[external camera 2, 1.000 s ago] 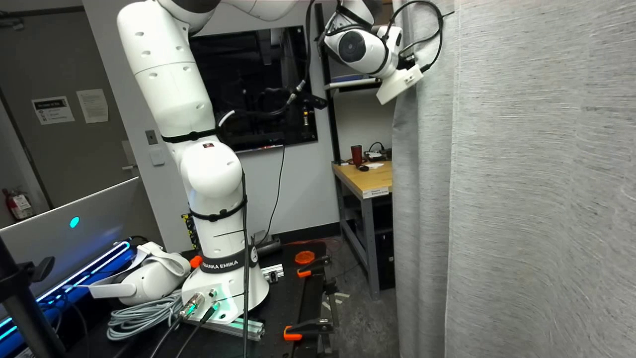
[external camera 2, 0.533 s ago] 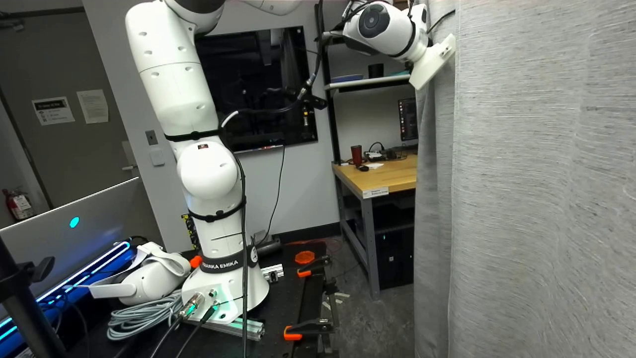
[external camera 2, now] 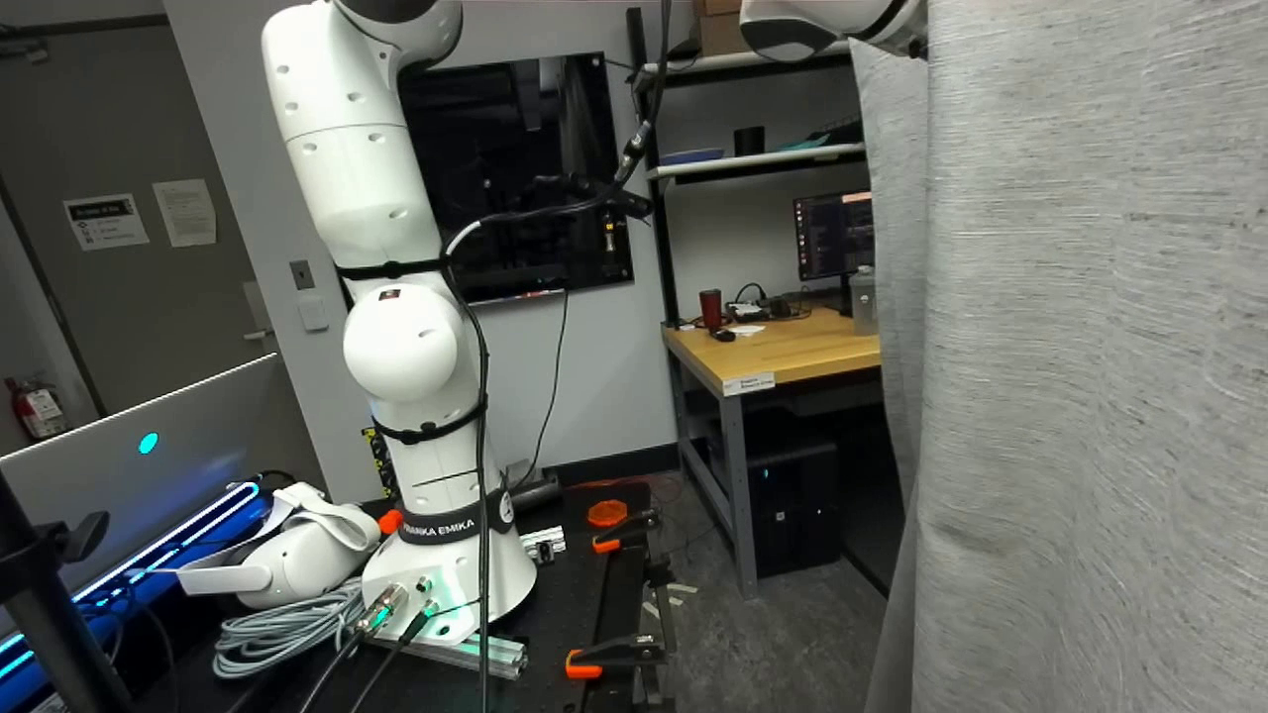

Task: Draw the curtain to the right

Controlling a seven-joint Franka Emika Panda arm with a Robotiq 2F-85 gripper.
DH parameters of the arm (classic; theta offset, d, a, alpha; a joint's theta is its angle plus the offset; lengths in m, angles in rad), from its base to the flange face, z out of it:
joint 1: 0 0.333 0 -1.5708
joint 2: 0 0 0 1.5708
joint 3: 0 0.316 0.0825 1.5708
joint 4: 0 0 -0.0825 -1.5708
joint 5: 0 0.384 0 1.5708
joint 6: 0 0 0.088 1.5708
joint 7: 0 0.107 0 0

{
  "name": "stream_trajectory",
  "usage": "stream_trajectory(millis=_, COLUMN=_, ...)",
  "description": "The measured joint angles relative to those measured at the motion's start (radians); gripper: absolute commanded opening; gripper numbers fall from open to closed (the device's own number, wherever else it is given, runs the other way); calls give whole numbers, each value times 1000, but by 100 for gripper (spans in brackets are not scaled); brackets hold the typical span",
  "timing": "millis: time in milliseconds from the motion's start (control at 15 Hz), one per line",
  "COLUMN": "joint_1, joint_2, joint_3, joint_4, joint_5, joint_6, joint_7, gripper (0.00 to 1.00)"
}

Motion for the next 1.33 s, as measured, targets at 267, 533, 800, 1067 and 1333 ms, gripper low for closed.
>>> stream_trajectory(millis=267, joint_1=-75, joint_2=85, joint_3=-83, joint_4=137, joint_5=-87, joint_6=21, joint_7=8, gripper=1)
stream_trajectory(millis=533, joint_1=-152, joint_2=181, joint_3=-172, joint_4=298, joint_5=-156, joint_6=25, joint_7=64, gripper=1)
stream_trajectory(millis=800, joint_1=-229, joint_2=263, joint_3=-272, joint_4=423, joint_5=-240, joint_6=27, joint_7=192, gripper=1)
stream_trajectory(millis=1067, joint_1=-307, joint_2=326, joint_3=-394, joint_4=503, joint_5=-344, joint_6=27, joint_7=387, gripper=1)
stream_trajectory(millis=1333, joint_1=-505, joint_2=355, joint_3=-389, joint_4=547, joint_5=-560, joint_6=22, joint_7=670, gripper=1)
